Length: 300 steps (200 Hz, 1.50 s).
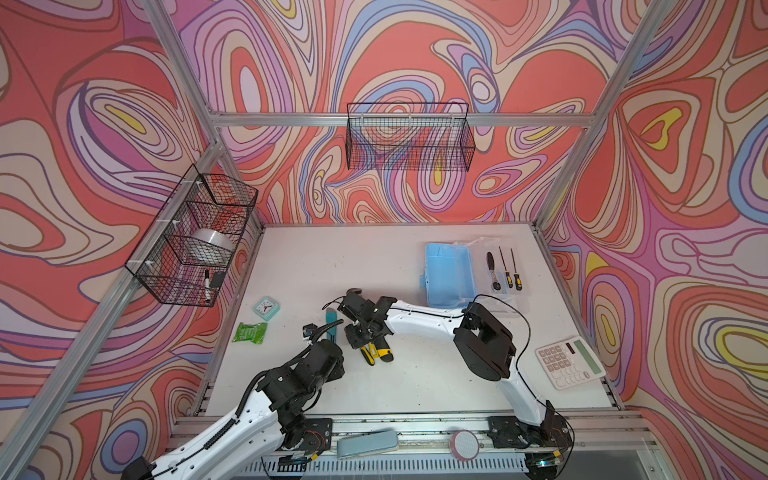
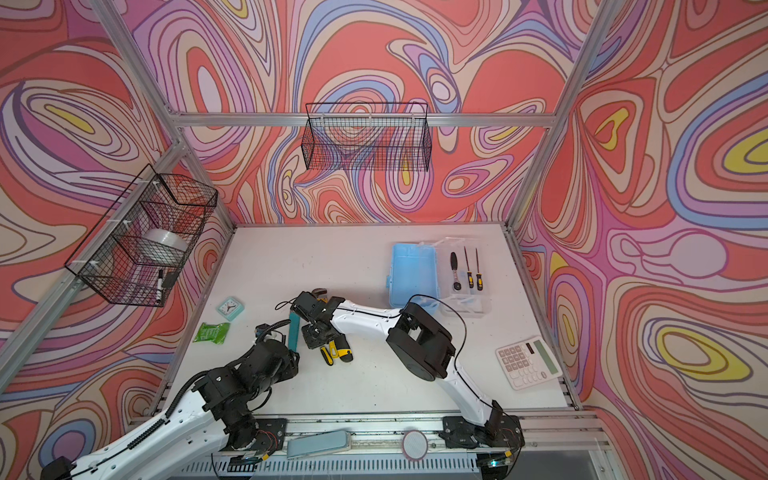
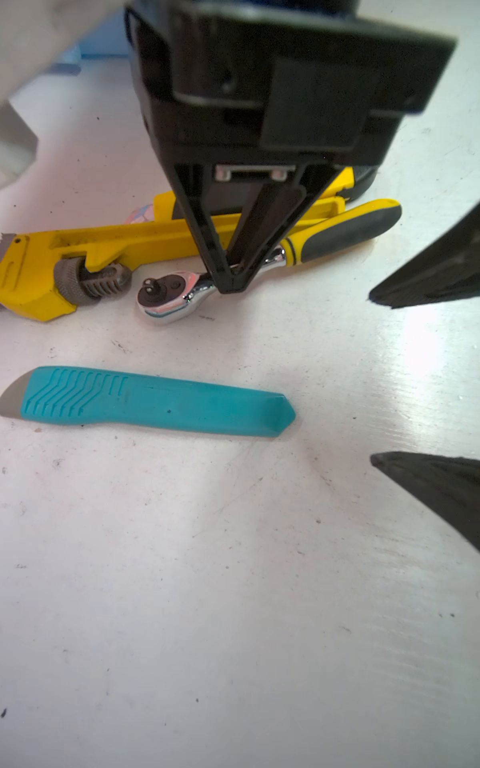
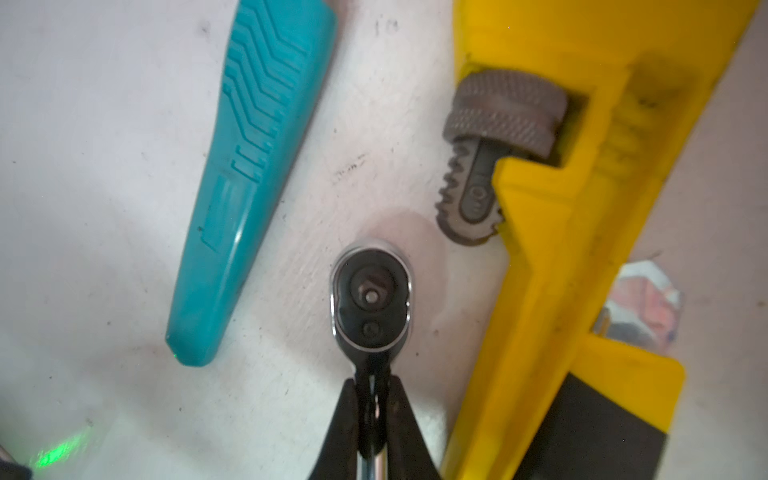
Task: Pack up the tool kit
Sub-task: 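Lift and carry the chrome ratchet over the clear lid with the right gripper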
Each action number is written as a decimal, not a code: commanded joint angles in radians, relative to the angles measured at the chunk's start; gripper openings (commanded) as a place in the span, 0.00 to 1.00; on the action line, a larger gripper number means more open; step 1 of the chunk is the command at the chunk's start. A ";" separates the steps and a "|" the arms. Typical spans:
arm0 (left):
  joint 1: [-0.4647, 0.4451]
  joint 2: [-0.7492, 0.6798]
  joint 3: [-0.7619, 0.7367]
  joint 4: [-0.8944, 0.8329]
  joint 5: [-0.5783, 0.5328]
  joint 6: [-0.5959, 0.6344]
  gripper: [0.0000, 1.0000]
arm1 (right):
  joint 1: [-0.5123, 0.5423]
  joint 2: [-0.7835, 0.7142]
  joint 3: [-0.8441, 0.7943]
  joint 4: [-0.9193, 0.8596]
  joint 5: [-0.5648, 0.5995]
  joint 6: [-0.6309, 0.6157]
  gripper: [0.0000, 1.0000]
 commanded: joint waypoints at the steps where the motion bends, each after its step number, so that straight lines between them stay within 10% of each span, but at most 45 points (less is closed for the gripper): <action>1: -0.004 0.002 0.026 0.006 -0.006 0.006 0.57 | -0.008 -0.078 -0.009 0.007 -0.003 -0.005 0.00; 92: -0.004 0.061 0.029 0.077 0.030 0.030 0.56 | -0.159 -0.333 -0.139 -0.018 0.077 -0.077 0.00; 188: -0.007 0.294 0.119 0.265 0.103 0.120 0.56 | -0.649 -0.677 -0.251 -0.126 0.141 -0.291 0.00; 238: -0.014 0.388 0.146 0.326 0.141 0.146 0.56 | -0.899 -0.687 -0.278 -0.108 0.127 -0.408 0.00; 300: -0.016 0.406 0.136 0.351 0.155 0.150 0.56 | -0.957 -0.646 -0.280 -0.066 0.167 -0.513 0.00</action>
